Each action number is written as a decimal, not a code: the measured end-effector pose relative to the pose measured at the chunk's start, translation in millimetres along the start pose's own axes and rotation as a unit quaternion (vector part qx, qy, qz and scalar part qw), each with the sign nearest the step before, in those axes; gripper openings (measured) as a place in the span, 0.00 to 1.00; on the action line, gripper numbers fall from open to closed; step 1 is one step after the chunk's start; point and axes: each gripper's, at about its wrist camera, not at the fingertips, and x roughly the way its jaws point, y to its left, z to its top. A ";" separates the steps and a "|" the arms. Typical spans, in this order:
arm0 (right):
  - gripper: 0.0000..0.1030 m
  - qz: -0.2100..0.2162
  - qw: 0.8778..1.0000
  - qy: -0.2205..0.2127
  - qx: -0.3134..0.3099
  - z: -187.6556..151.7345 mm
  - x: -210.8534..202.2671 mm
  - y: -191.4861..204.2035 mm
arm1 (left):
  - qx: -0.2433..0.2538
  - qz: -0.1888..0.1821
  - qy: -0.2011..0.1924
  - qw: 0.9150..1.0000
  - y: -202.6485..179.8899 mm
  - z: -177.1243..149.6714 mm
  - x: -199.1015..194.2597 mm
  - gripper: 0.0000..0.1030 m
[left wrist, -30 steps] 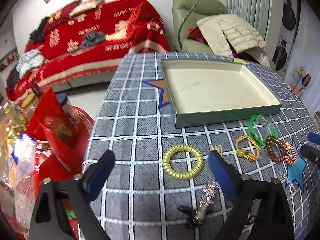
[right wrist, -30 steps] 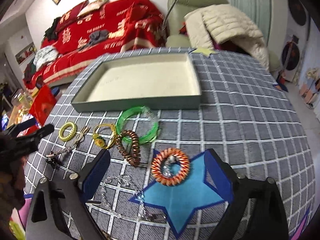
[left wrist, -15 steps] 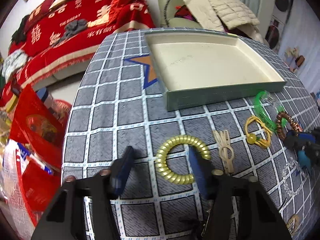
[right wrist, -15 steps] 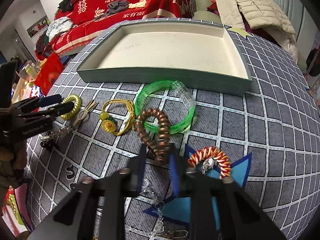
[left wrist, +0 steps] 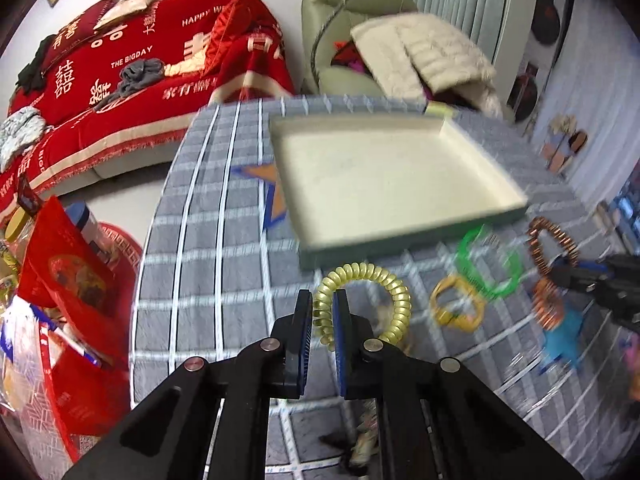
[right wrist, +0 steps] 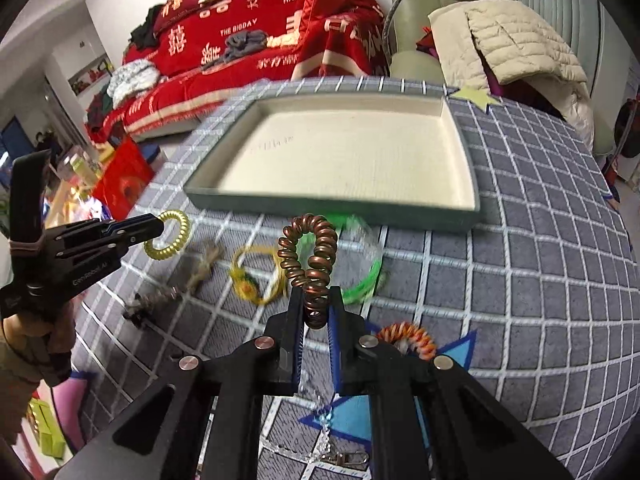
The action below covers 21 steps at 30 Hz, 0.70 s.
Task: Organize jewelry
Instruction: 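Carry both coil hair ties into the green box tray and open both tools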
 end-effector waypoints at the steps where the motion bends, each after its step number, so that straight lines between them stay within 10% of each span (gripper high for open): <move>1: 0.12 0.002 1.000 -0.004 0.003 6.7 -1.4 -2.7 | -0.002 -0.005 -0.008 1.000 -1.5 7.6 -4.7 0.31; 21: 0.12 0.006 0.998 0.021 0.065 124.4 90.0 -68.7 | -0.010 0.047 0.009 0.999 -39.1 125.9 104.8 0.31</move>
